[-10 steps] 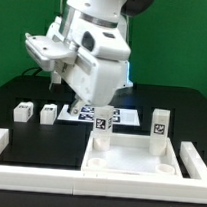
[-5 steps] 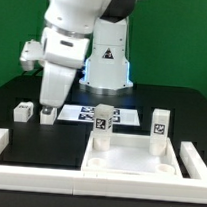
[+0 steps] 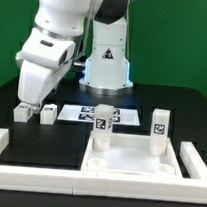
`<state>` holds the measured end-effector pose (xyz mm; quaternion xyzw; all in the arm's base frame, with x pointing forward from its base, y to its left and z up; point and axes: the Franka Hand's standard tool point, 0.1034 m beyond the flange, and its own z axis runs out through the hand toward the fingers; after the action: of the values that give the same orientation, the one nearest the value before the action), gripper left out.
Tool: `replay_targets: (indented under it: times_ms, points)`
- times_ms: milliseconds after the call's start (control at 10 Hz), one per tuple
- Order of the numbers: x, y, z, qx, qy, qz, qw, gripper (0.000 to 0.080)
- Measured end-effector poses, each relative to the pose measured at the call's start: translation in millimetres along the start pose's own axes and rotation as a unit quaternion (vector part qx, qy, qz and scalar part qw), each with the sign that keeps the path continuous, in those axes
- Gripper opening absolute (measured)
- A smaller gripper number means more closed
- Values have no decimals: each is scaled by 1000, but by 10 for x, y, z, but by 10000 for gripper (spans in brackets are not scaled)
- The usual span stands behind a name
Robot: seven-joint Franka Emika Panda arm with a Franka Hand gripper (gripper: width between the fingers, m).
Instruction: Assemble square table
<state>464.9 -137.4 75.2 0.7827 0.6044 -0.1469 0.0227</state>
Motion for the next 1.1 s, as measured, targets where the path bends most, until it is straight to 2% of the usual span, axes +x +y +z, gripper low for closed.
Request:
replay_targets:
  times_ms: [200, 400, 500, 600, 800, 1100]
  points:
    - [-60, -45, 89, 4, 1, 90, 996, 649]
    - [-195, -224, 231, 17, -2, 219, 976, 649]
    - [-194, -307, 285, 30, 3, 274, 961, 649]
    - [-146, -394, 338, 48, 10, 353, 934, 649]
    - [-113, -413, 358, 73, 24, 408, 910, 649]
    - [-27, -404, 342, 79, 29, 487, 869, 649]
